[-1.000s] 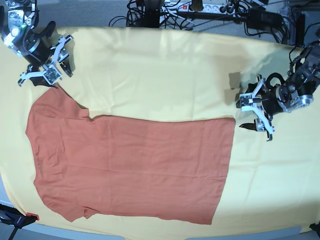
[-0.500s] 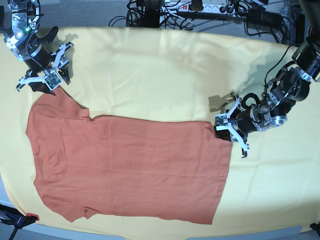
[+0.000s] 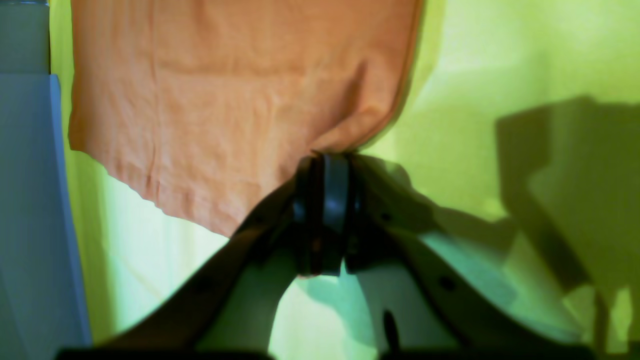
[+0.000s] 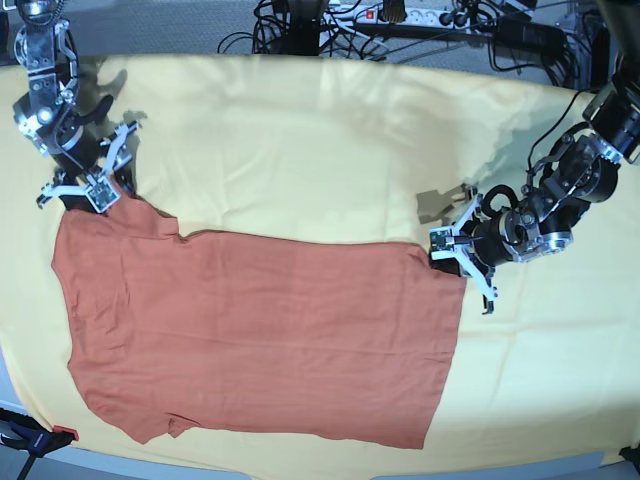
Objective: Fold the T-shirt properly
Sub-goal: 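Grasp the shoulder corners with both grippers and pull them apart to flatten, then release the shoulder corners and open both grippers, then move both grippers to the shirt's side edge opposite the shoulders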
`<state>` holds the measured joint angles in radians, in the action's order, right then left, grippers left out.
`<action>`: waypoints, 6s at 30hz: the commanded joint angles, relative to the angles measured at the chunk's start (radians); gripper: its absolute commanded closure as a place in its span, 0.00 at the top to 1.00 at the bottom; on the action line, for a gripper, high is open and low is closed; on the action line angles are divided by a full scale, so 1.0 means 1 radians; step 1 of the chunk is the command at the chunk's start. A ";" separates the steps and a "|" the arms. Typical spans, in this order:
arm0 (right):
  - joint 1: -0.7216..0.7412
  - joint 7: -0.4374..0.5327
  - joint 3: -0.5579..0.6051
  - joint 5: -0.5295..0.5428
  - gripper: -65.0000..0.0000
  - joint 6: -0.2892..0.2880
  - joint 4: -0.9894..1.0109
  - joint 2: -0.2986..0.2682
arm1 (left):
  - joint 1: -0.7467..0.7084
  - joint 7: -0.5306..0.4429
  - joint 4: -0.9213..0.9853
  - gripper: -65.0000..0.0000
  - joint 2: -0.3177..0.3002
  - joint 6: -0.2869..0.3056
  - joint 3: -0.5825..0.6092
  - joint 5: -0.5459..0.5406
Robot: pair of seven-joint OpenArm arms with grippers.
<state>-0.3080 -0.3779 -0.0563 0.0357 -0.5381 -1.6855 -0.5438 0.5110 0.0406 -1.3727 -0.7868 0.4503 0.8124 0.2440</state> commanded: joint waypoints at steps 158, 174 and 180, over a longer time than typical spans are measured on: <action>0.058 -0.150 0.054 0.150 0.53 0.214 -0.114 -0.235 | 0.154 0.396 0.673 0.62 0.255 0.143 -0.698 -1.043; 0.065 -0.161 0.053 0.150 0.53 0.229 -0.114 -0.235 | 0.182 0.328 0.825 0.39 0.451 0.107 -0.695 -0.841; 0.084 -0.068 0.054 0.150 0.53 0.308 -0.113 -0.228 | 0.183 0.326 0.825 0.00 0.437 0.104 -0.696 -0.851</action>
<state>-0.2398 -0.4667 0.0093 0.1902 -0.2420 -1.7821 -0.7509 0.6731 0.3580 -0.5411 -0.3374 0.5545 0.1173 -0.6098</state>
